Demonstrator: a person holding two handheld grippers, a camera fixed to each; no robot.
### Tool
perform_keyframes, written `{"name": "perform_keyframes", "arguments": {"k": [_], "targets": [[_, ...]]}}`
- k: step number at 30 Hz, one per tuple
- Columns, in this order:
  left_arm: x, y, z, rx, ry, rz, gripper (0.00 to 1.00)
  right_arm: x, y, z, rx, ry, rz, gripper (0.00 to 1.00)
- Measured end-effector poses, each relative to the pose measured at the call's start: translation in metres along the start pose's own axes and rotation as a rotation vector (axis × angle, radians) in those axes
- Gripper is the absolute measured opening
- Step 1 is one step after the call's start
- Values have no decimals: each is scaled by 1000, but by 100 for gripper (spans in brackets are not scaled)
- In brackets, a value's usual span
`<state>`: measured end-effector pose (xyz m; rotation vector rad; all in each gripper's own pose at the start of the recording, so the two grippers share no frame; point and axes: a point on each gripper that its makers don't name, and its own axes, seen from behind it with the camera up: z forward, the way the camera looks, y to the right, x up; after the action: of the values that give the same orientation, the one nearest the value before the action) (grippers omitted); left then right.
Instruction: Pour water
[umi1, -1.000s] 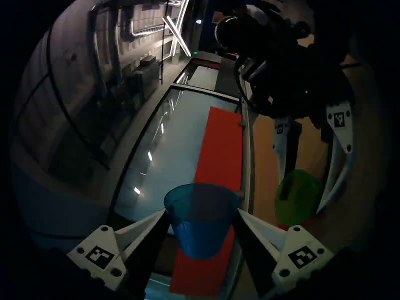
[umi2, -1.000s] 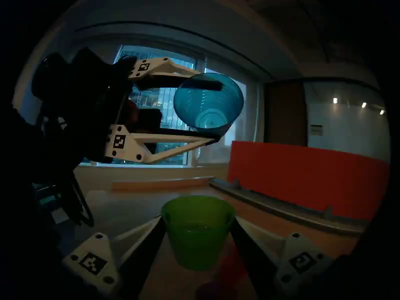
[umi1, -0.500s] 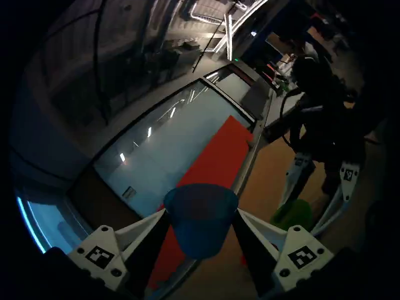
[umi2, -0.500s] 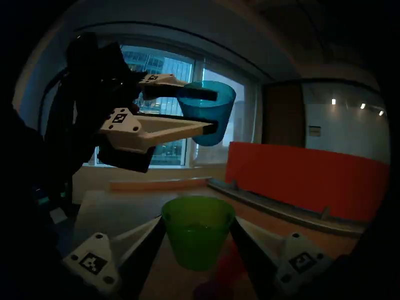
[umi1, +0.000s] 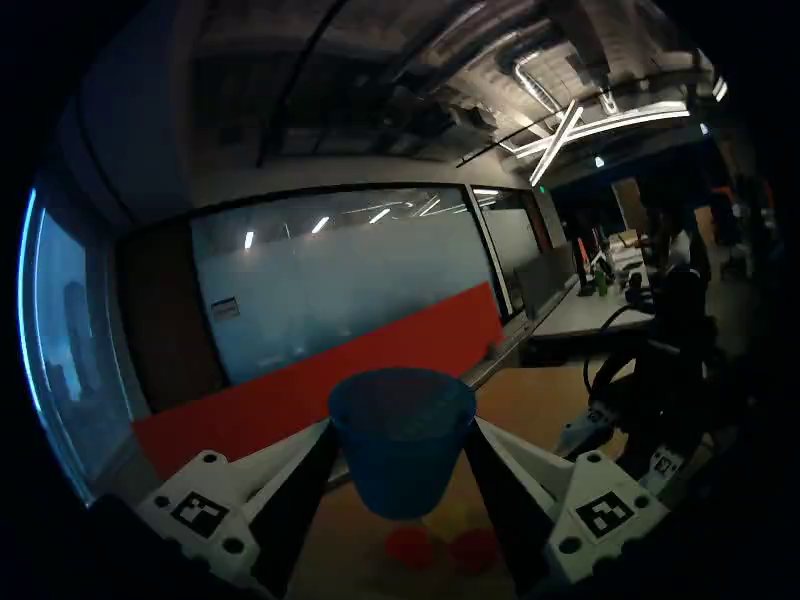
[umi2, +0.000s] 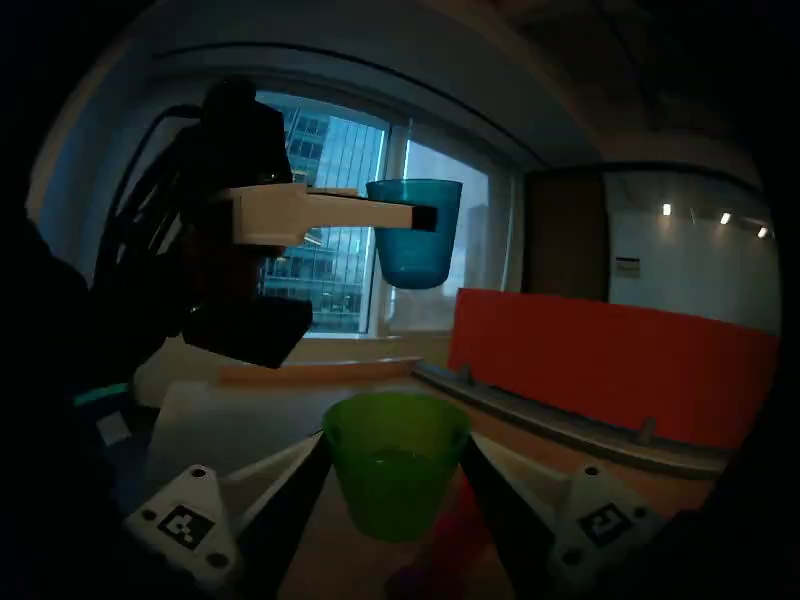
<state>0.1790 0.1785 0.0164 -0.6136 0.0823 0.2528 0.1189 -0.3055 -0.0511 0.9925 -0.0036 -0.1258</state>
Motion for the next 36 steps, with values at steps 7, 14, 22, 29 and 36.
{"name": "perform_keyframes", "arguments": {"k": [7,14,22,29,36], "targets": [[-2,-4,1,-27,8,-195,84,4,-1,-2,-3,3,-3,90],[-14,-10,1,-11,1,-218,84,7,0,-5,-6,5,-1,90],[-39,-11,-7,6,-30,-210,84,5,13,-17,-39,-11,9,90],[-66,-8,-11,9,-63,-211,84,-1,33,-36,-86,-34,9,90],[-87,-5,-12,6,-83,-233,84,-3,54,-56,-138,-44,14,90]]}}
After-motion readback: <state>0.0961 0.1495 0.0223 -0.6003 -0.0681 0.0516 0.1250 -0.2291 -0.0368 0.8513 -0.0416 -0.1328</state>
